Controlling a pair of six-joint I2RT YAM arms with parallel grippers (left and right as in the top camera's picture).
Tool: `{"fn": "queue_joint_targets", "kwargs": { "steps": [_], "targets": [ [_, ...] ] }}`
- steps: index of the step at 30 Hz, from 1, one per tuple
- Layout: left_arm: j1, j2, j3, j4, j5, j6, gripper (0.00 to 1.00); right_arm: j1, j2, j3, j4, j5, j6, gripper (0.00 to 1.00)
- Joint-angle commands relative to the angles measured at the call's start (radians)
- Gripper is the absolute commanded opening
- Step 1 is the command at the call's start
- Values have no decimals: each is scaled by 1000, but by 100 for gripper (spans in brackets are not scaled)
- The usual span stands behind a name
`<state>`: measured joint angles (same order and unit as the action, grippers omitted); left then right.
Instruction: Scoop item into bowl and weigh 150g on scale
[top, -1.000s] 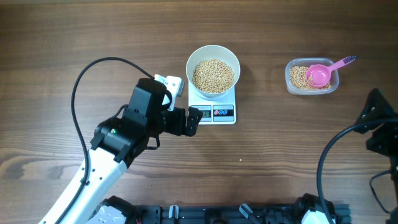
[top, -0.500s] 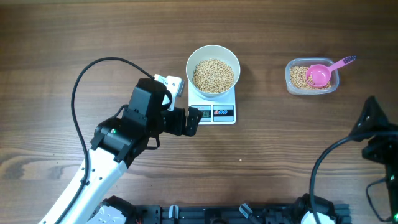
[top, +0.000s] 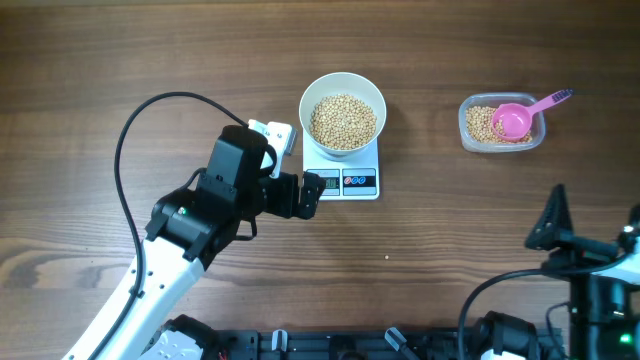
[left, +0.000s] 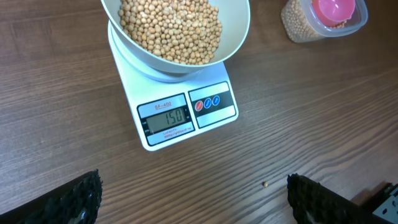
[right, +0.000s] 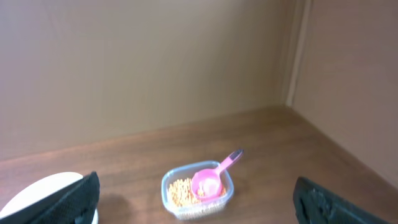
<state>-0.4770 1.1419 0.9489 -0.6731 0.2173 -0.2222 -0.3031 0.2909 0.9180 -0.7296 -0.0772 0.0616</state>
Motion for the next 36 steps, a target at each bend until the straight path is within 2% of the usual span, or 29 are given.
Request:
{"fn": "queue_joint_targets", "kwargs": {
  "steps": [1,7,13,27,35,36],
  "targets": [
    [-5,5,0,3,-2,5,100,30,-100,-142,90,-1,-10,100],
    [-5,5,0,3,-2,5,100,49,-217,-370,282,-10,-7,100],
    [-5,5,0,3,-2,5,100,51,-263,-541,437,-52,-6,100],
    [-5,5,0,3,-2,5,100,93,-288,-732,638,-54,-9,100],
    [-5,5,0,3,-2,5,100,93,-288,-914,915,-54,-10,100],
    [-5,5,0,3,-2,5,100,93,-288,-914,906,-51,-9,100]
  ]
}}
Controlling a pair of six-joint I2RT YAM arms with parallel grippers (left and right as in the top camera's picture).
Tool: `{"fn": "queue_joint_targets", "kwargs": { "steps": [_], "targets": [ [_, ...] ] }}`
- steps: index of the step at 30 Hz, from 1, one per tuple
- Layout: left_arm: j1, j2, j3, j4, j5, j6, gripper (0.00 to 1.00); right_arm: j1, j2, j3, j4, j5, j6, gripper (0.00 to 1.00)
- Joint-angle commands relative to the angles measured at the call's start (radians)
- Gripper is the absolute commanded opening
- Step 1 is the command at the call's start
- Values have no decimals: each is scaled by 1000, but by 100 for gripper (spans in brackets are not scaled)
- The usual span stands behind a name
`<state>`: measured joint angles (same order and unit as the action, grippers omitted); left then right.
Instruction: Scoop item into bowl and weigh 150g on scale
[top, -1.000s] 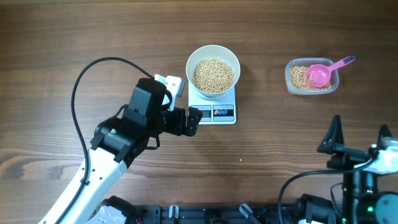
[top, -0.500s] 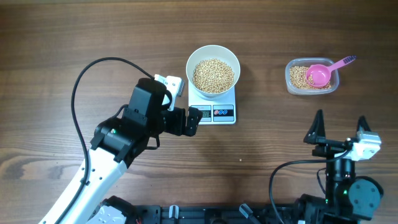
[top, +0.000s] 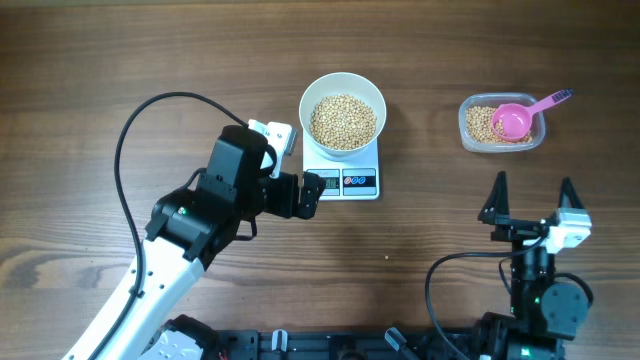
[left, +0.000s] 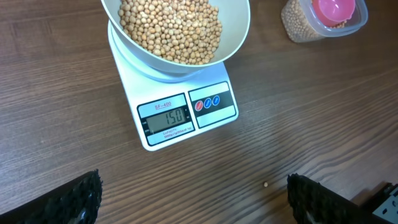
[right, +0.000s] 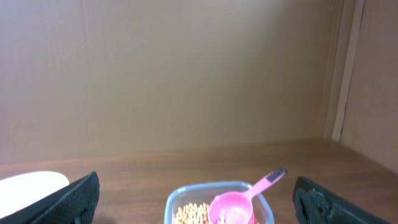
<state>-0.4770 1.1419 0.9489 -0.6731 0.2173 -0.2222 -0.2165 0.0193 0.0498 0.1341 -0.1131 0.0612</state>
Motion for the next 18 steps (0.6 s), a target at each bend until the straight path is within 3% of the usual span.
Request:
{"fn": "queue_joint_targets", "kwargs": {
  "steps": [1,18],
  "targets": [
    [-5,5,0,3,-2,5,100,6,-16,-44,42,-18,-9,100],
    [-5,5,0,3,-2,5,100,7,-16,-44,-130,13,-53,100]
  ]
}}
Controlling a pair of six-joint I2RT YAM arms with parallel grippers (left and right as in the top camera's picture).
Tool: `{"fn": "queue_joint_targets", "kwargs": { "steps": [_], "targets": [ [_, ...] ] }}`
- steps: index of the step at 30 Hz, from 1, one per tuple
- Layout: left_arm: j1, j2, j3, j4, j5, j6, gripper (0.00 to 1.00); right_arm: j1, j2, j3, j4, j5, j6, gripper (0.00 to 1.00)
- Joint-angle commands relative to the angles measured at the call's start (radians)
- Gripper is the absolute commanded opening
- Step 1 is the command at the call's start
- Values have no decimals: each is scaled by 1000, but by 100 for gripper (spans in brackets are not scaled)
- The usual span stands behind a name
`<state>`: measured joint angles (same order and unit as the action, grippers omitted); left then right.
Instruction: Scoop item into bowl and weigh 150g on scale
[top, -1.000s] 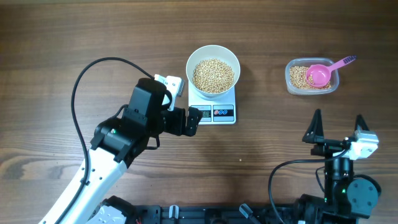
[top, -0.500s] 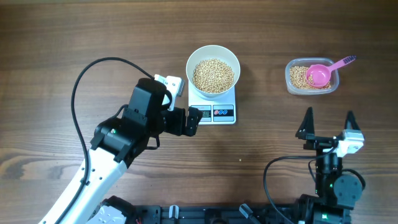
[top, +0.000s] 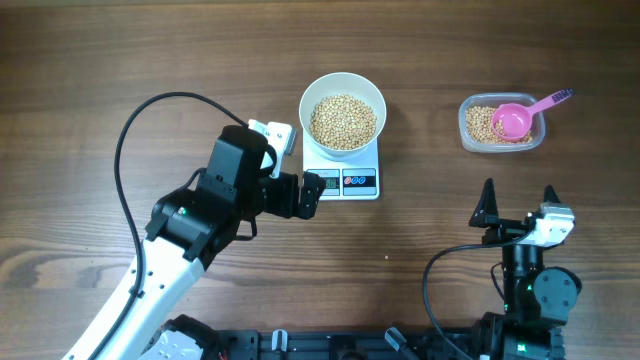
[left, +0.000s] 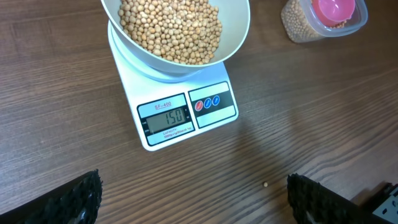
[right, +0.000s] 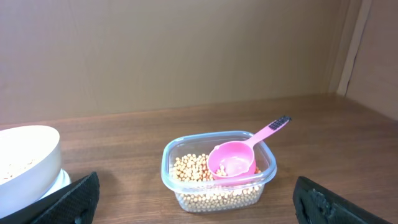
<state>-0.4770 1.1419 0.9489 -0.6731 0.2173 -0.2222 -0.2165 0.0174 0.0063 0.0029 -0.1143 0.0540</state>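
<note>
A white bowl full of soybeans sits on the white scale. In the left wrist view the scale's display reads 150. A clear tub of beans at the back right holds the pink scoop, whose handle points to the far right. My left gripper is open just left of the scale's front, with nothing between its fingers. My right gripper is open at the front right. It faces the tub from a distance and is empty.
One stray bean lies on the wooden table in front of the scale. A black cable loops from the left arm over the table's left side. A beige wall and a corner stand behind the tub.
My right gripper has shifted slightly left and tipped down, so the tub and scoop now show whole in its view. The left arm, bowl and scale are unchanged.
The right arm was first low at the table's front right edge, seeing the tub from afar. Then it stood further in, facing the tub, and now it looks down on it. The scale read 150 throughout, and the left gripper stayed open beside it.
</note>
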Motion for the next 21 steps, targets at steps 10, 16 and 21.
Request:
{"fn": "queue_joint_targets", "kwargs": {
  "steps": [10,16,21],
  "targets": [
    [-5,5,0,3,-2,5,100,7,-14,-1,2,13,-79,100],
    [-5,5,0,3,-2,5,100,7,-13,-1,2,13,-80,100],
    [-5,5,0,3,-2,5,100,7,-13,-1,2,13,-80,100]
  ]
}}
